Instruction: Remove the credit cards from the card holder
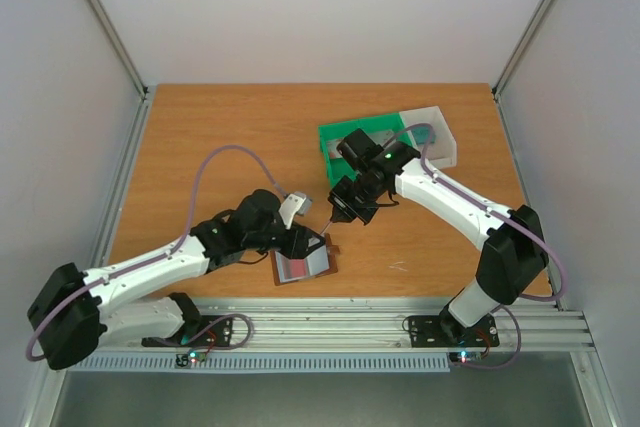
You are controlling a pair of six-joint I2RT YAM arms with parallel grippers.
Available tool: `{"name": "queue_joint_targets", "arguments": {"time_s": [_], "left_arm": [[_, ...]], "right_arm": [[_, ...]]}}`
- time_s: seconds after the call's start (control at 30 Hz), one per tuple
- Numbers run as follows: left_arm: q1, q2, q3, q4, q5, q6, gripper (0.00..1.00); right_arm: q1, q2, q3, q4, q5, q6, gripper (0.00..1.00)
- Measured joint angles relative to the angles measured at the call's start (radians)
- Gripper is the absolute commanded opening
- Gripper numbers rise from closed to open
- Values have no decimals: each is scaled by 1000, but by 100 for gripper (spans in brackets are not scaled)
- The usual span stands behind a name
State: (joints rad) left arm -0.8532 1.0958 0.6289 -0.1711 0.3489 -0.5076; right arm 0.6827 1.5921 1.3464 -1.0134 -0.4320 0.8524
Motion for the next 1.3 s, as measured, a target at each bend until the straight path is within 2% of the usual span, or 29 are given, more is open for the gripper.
{"name": "queue_joint_targets", "arguments": {"time_s": [0.17, 0.4, 0.53, 0.83, 1.0, 1.17, 1.3], "left_arm": [[-18, 47, 22, -10, -54, 29, 37], [-24, 49, 30, -48, -119, 43, 11], [-24, 42, 30, -61, -140, 44, 1], [-29, 34, 27, -61, -135, 37, 0], [-29, 34, 24, -66, -125, 13, 1], [-28, 31, -9, -43, -102, -19, 0], [-28, 19, -43, -42, -87, -39, 0]], "right_arm": [[0, 0, 0, -8, -5, 10, 1], [-3, 0, 0, 6, -11, 12, 1], [-3, 0, -1, 22, -15, 11, 1], [-3, 0, -21, 72, -18, 1, 4], [-8, -17, -72, 105, -14, -36, 17], [-14, -85, -116, 116, 24, -132, 37], [-16, -196, -173, 159, 71, -224, 44]]}}
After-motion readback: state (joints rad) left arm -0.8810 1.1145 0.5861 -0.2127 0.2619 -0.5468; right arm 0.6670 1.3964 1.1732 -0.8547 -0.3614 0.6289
